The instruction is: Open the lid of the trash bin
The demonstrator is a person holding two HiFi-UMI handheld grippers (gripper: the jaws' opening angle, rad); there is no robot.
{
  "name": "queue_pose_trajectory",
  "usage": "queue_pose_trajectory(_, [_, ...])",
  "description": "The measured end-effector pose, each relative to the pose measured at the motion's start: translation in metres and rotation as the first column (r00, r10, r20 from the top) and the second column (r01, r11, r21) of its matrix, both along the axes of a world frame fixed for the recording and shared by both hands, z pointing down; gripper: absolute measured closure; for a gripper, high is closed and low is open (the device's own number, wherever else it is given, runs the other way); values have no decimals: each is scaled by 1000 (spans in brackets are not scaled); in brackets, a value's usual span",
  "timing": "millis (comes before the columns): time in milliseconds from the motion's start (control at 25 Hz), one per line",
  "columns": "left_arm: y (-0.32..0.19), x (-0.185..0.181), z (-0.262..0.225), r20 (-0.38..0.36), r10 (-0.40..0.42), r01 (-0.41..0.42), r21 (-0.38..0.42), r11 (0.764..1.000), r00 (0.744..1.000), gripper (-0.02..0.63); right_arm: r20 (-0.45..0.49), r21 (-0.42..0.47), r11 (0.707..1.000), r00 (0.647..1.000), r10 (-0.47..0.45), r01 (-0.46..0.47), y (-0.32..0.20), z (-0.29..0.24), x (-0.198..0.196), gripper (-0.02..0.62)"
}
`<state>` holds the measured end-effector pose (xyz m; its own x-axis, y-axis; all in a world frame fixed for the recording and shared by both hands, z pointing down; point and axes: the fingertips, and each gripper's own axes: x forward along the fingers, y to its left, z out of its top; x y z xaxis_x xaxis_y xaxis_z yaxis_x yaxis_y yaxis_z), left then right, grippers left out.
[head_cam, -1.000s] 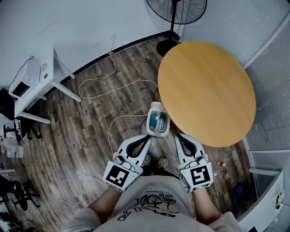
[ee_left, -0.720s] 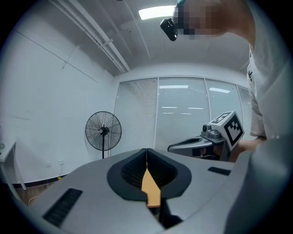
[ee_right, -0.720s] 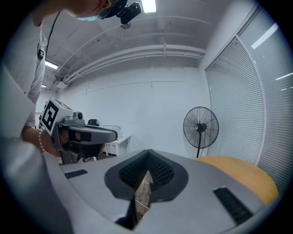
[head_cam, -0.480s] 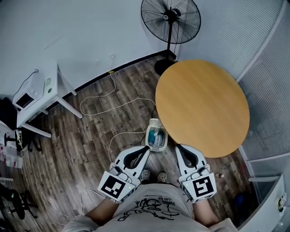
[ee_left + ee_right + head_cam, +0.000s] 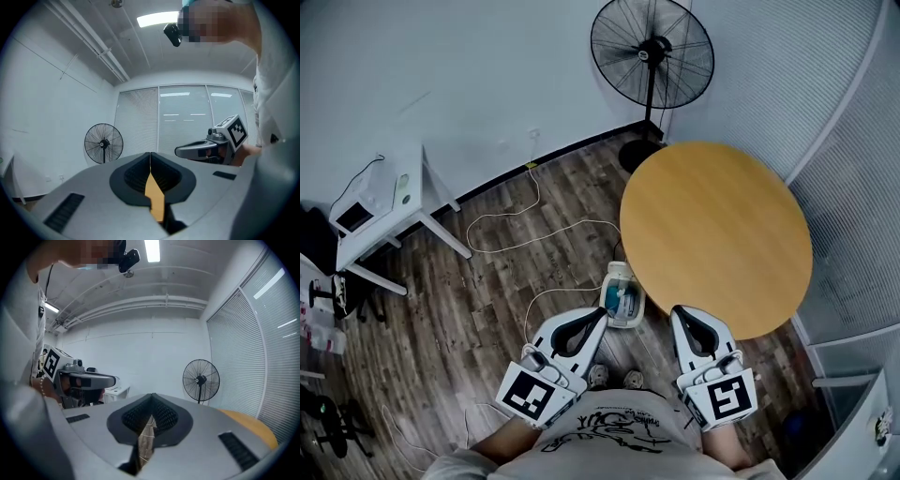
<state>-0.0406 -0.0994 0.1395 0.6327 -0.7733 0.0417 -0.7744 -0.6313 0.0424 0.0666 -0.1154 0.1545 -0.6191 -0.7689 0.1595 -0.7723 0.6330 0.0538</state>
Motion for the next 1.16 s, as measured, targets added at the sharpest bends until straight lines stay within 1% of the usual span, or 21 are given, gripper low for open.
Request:
queue_pose_trajectory(80, [-3,0,-4,0,3,-3,16,1000,1000,586,2,5,1000,1000,-5,5,-2,-3,-1,589])
queue_pose_trajectory(200, [-4,4,-4,6,13,-13,-12,1000,1000,586,11,13,1000,1000,-14,14,-3,-7,-3,589])
queue_pose_trajectory(320, [-4,8,-10,4,21,-21,14,1000,1000,586,12,18,1000,1000,-17,16,-2,-10,-3,589])
queue_pose_trajectory(440, [-3,9,-11,0,23,-23,9,1000,1000,586,0,18,1000,1000,-24,24,0,-9,-4,589])
queue_pose_trajectory(640, [-5,10,-12,-9,31,-30,26,999,999,586,-4,19,999,1000,-29,29,-2,-11,-6,589])
queue_pose_trajectory(840, [-3,13,-6,-4,28,-28,-15,999,1000,586,2,14,1000,1000,-21,21,-2,-10,-2,589])
queue_pose_trajectory(1040, [-4,16,-7,-16,32,-32,6,999,999,586,8,14,1000,1000,-19,19,-3,-9,0,589])
queue_pose_trajectory(1160, [-2,20,-5,-14,38,-38,-3,999,999,586,9,16,1000,1000,-17,17,-3,-9,2,589])
